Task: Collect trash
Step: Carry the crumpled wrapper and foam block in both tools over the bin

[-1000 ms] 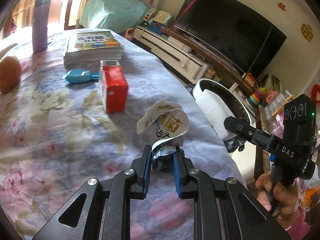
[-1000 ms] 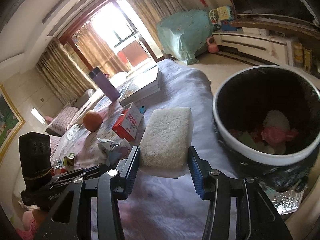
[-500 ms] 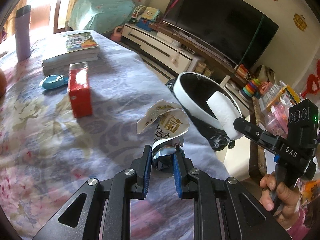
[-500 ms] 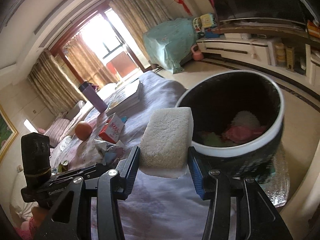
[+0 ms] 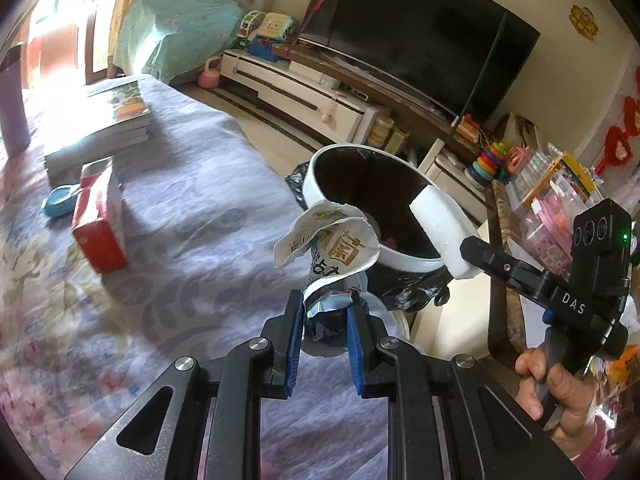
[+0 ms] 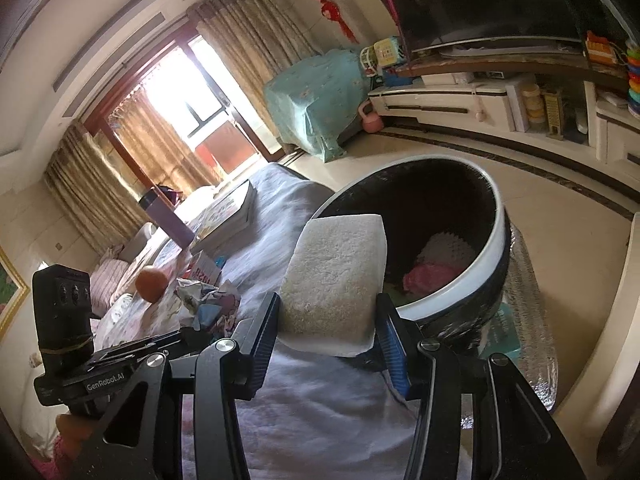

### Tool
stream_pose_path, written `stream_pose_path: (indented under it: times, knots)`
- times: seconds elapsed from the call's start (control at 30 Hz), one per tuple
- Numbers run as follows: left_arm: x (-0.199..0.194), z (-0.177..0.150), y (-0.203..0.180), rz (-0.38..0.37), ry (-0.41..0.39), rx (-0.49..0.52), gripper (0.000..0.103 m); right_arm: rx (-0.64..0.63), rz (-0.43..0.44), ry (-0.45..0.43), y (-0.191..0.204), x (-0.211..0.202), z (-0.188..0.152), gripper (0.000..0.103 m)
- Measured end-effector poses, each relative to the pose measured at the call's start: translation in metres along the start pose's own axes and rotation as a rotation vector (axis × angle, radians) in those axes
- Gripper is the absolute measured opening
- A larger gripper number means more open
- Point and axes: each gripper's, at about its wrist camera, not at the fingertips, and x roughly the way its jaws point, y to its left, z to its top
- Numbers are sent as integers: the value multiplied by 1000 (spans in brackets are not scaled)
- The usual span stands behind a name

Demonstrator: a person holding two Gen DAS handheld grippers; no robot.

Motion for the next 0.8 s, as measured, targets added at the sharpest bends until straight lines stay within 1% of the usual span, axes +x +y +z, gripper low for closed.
stream_pose_path:
  times: [0.37,0.8]
  knots:
    - [20,18,-23,-8,7,39,19,18,-24,-18,-20,-6,12,49]
    - [47,41,-38,9,17,63,19,17,-45,-18,-35,-1,27,50]
